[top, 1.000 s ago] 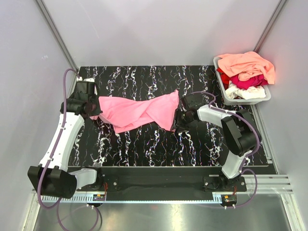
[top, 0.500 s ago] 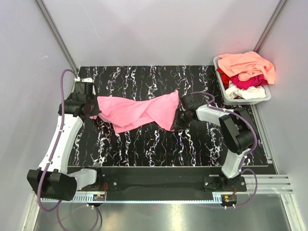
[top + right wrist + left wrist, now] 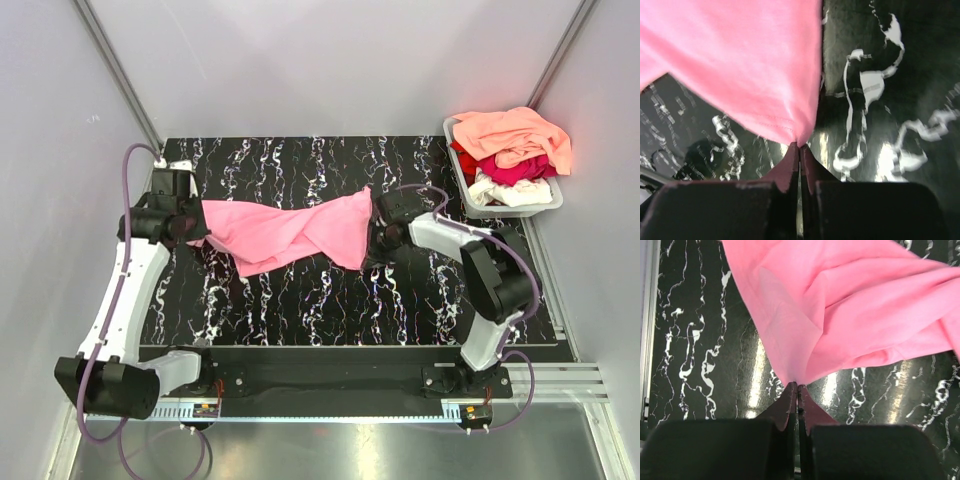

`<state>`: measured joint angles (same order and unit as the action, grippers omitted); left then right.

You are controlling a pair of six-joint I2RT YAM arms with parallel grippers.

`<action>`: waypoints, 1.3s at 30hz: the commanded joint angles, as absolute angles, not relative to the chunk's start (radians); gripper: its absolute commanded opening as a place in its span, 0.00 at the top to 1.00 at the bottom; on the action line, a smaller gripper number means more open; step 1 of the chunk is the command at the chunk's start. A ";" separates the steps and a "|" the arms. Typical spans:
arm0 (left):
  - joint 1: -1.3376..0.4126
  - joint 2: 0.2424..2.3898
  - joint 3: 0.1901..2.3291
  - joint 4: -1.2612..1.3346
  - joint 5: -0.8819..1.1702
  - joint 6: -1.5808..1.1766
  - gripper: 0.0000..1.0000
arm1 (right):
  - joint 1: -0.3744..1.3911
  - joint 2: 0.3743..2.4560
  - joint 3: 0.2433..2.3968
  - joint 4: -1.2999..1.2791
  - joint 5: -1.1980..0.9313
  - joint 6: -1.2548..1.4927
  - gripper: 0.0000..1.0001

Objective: Fold and stack the t-shirts
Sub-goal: Flatten the tshirt out

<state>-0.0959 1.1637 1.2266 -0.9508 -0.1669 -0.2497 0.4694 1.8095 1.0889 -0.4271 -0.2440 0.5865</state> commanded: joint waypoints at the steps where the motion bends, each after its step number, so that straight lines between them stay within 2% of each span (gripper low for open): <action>1: -0.089 1.086 1.348 -0.946 -0.106 -0.226 1.00 | 0.476 1.620 1.225 -0.552 -0.147 0.534 1.00; 8: -0.089 0.945 1.465 -0.925 0.029 -0.189 1.00 | 0.474 1.255 1.410 -0.710 -0.121 0.529 1.00; 17: -0.089 0.710 1.574 -0.871 0.116 -0.179 1.00 | 0.476 0.832 1.486 -0.680 -0.207 0.529 1.00; 25: -0.089 0.603 1.675 -0.781 0.166 -0.241 1.00 | 0.474 0.635 1.572 -0.657 -0.192 0.529 1.00; 28: -0.089 0.591 1.710 -0.772 0.167 -0.249 1.00 | 0.474 0.606 1.640 -0.676 -0.163 0.496 1.00; 33: -0.089 0.621 1.749 -0.785 0.126 -0.213 1.00 | 0.474 0.623 1.764 -0.710 0.049 0.368 1.00; 35: -0.089 0.658 1.738 -0.795 0.086 -0.221 1.00 | 0.476 0.678 1.799 -0.733 0.150 0.329 1.00; 39: -0.089 0.800 1.710 -0.824 0.008 -0.259 1.00 | 0.476 0.945 1.879 -0.834 0.326 0.308 1.00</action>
<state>-0.0959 0.6479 1.7382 -0.8360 0.0963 -0.2356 0.4709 0.6933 1.8595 -0.7570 0.1200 0.3740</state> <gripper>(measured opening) 0.012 0.012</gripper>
